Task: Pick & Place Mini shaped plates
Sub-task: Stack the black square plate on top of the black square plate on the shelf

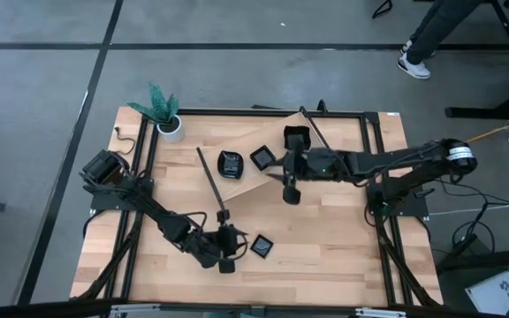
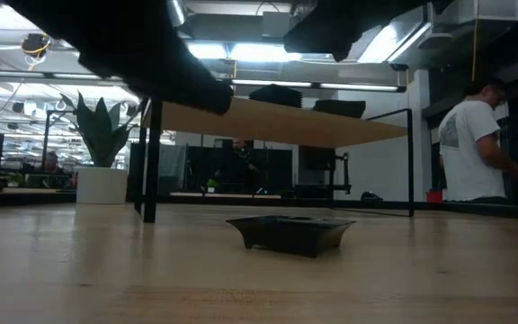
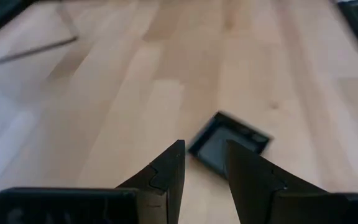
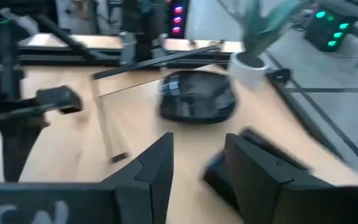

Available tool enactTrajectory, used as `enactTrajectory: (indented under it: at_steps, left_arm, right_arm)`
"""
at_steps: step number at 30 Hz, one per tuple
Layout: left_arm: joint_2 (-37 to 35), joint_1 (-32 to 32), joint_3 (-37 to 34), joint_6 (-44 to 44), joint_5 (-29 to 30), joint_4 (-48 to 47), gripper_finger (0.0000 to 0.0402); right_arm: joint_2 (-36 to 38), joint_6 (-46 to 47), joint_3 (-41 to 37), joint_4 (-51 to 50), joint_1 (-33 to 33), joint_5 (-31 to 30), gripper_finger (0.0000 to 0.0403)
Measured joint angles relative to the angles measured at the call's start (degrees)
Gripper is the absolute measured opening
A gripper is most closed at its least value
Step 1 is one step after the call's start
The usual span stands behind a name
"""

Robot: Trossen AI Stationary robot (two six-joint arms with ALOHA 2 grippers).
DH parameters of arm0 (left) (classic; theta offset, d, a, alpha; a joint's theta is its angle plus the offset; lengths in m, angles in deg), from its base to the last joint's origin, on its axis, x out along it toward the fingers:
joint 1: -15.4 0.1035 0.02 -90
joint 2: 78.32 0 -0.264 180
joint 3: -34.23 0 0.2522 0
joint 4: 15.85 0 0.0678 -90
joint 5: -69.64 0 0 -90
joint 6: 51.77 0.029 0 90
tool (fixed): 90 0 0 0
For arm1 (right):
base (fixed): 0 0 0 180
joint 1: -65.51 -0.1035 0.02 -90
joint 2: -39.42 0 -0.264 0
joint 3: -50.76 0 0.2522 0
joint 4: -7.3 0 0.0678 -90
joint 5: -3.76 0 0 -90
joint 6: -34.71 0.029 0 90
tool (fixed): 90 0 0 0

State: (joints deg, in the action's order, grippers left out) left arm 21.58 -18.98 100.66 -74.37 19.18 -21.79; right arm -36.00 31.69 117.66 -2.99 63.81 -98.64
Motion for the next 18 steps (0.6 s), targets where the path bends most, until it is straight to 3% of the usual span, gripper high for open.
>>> enactTrajectory:
  at_steps: [6,14,18]
  left_arm:
    - [0.00,-1.53,0.04,9.05,-3.88,7.34,0.0106]
    - [0.28,-1.98,0.04,8.53,-6.21,7.29,0.0106]
    - [0.28,-2.02,0.04,5.93,-8.16,6.60,0.0106]
  right_arm:
    - [0.00,2.64,0.00,-3.63,-6.18,0.00,0.0145]
    - [-1.54,6.80,-1.09,-5.25,-14.98,0.01,0.0145]
    - [-4.81,15.23,-2.19,-3.80,-18.83,-0.45,0.0145]
